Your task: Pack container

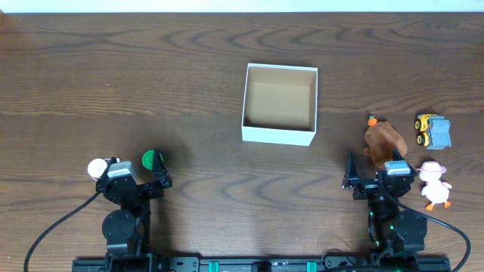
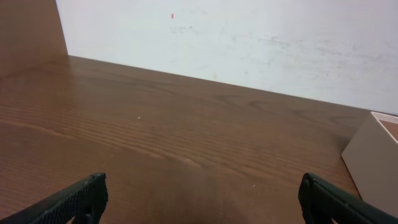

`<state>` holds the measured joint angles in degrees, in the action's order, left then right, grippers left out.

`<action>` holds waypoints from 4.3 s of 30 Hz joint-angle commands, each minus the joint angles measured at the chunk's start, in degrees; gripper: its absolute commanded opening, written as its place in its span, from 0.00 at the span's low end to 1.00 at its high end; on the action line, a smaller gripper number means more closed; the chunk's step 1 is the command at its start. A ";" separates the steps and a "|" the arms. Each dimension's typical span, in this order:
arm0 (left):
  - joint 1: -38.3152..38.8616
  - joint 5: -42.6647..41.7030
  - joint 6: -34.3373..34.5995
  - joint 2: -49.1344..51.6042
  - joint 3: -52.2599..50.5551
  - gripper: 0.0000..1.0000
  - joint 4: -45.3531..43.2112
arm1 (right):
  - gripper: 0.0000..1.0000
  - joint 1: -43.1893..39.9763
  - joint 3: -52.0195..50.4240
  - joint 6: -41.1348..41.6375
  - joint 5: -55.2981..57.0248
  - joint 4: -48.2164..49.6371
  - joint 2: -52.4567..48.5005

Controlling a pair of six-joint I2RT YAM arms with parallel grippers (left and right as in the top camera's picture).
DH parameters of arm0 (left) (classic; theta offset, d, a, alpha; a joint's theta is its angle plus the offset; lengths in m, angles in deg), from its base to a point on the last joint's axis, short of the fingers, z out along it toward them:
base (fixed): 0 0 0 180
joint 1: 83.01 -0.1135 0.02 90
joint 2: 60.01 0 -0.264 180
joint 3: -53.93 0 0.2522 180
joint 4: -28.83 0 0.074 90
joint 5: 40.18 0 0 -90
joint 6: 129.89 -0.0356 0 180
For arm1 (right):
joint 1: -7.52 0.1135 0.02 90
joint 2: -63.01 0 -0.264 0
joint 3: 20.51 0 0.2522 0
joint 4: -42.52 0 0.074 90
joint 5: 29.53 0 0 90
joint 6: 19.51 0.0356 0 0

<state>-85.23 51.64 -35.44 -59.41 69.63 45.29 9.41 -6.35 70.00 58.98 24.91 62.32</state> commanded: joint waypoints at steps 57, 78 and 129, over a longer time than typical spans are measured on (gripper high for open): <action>-0.35 -0.15 -0.57 -0.31 -1.66 0.98 1.31 | 0.99 -0.37 -0.09 0.48 0.37 -0.24 0.31; -0.35 -6.16 5.68 22.73 30.25 0.98 18.53 | 0.99 -0.37 21.55 7.02 -9.49 -4.37 -22.12; -0.35 -5.68 5.73 59.84 66.40 0.24 57.57 | 0.01 30.05 80.17 -7.52 -20.68 -33.03 -106.36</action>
<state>-85.27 45.70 -29.41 0.63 135.09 102.64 38.17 73.45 66.63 47.17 -7.42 -43.66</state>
